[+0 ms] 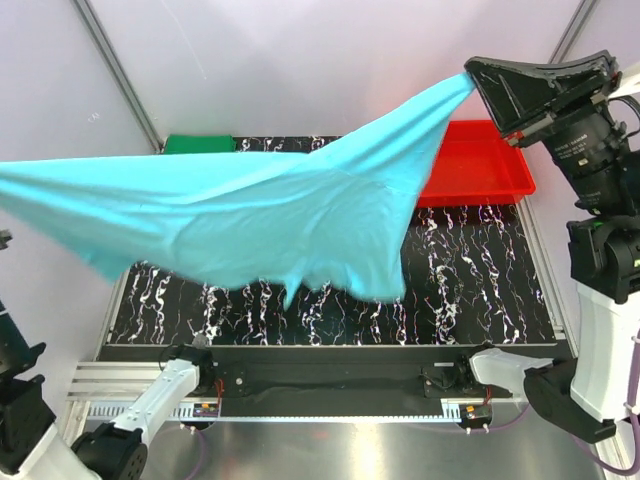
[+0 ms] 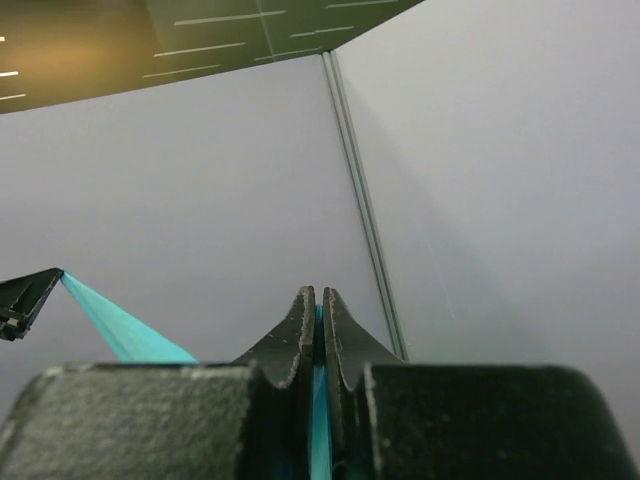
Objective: Fold and stack the t-shirts
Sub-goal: Flatten the tshirt out
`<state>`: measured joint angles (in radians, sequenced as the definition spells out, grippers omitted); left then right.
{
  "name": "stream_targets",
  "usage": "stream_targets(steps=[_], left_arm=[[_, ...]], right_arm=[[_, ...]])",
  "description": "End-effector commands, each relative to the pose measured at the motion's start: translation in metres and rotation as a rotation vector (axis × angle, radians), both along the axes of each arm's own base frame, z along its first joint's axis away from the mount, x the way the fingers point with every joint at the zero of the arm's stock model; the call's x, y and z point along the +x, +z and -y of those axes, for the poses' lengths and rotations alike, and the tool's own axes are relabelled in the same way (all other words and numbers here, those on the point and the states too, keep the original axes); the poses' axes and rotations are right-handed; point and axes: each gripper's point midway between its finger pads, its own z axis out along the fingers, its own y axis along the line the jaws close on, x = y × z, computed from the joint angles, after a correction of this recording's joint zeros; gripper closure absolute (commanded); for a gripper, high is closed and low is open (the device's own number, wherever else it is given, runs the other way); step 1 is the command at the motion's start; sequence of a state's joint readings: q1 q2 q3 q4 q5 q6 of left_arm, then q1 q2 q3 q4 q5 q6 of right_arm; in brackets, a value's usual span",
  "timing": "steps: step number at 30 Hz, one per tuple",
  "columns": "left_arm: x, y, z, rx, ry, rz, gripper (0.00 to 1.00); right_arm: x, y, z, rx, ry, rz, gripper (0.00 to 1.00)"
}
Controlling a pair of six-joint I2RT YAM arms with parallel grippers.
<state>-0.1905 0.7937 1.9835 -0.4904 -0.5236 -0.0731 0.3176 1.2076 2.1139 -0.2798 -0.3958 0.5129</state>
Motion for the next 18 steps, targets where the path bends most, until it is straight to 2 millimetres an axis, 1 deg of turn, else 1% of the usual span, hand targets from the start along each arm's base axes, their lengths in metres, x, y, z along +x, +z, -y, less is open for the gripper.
stream_targets(steps=[1, 2, 3, 4, 5, 6, 7, 8, 9, 10, 11, 12, 13, 14, 15, 16, 17, 18], left_arm=[[0.032, -0.015, -0.012, 0.013, 0.121, -0.097, 1.00], [0.052, -0.031, -0.009, 0.021, 0.129, -0.147, 1.00], [0.062, -0.040, -0.009, 0.019, 0.140, -0.178, 1.00], [0.075, -0.051, -0.008, 0.021, 0.144, -0.215, 1.00], [0.100, -0.075, -0.004, 0.035, 0.153, -0.286, 1.00], [0.112, -0.089, -0.004, 0.033, 0.170, -0.322, 1.00], [0.125, -0.104, -0.004, 0.043, 0.187, -0.363, 1.00], [0.147, -0.133, -0.001, 0.057, 0.203, -0.428, 1.00], [0.158, -0.149, -0.003, 0.055, 0.226, -0.472, 1.00], [0.173, -0.168, -0.005, 0.063, 0.251, -0.527, 1.00], [0.191, -0.197, -0.005, 0.075, 0.261, -0.586, 1.00], [0.207, -0.217, -0.006, 0.087, 0.267, -0.631, 1.00], [0.215, -0.233, -0.016, 0.081, 0.296, -0.669, 1.00], [0.226, -0.259, -0.021, 0.092, 0.308, -0.727, 1.00], [0.240, -0.283, -0.026, 0.096, 0.328, -0.788, 1.00], [0.245, -0.299, -0.040, 0.048, 0.355, -0.805, 1.00], [0.252, -0.320, -0.047, 0.035, 0.354, -0.850, 1.00], [0.263, -0.343, -0.053, 0.024, 0.358, -0.902, 1.00]], right_arm=[[0.038, -0.019, -0.017, 0.005, 0.046, -0.104, 1.00], [0.046, -0.023, -0.020, 0.004, 0.049, -0.117, 1.00], [0.060, -0.035, -0.025, 0.007, 0.057, -0.161, 1.00], [0.075, -0.041, -0.031, 0.007, 0.061, -0.168, 1.00], [0.087, -0.050, -0.035, 0.003, 0.063, -0.187, 1.00], [0.114, -0.071, -0.043, -0.008, 0.058, -0.242, 1.00], [0.126, -0.077, -0.047, -0.009, 0.058, -0.250, 1.00], [0.139, -0.087, -0.051, -0.015, 0.060, -0.267, 1.00], [0.154, -0.100, -0.057, -0.017, 0.066, -0.296, 1.00], [0.177, -0.118, -0.068, -0.028, 0.080, -0.322, 1.00], [0.190, -0.129, -0.073, -0.034, 0.084, -0.341, 1.00], [0.216, -0.157, -0.083, -0.049, 0.088, -0.391, 1.00], [0.229, -0.175, -0.089, -0.061, 0.090, -0.429, 1.00], [0.241, -0.185, -0.094, -0.070, 0.093, -0.422, 1.00], [0.255, -0.202, -0.098, -0.084, 0.089, -0.447, 1.00], [0.279, -0.237, -0.107, -0.104, 0.088, -0.508, 1.00], [0.290, -0.253, -0.111, -0.130, 0.085, -0.524, 1.00], [0.311, -0.281, -0.119, -0.150, 0.087, -0.568, 1.00]])
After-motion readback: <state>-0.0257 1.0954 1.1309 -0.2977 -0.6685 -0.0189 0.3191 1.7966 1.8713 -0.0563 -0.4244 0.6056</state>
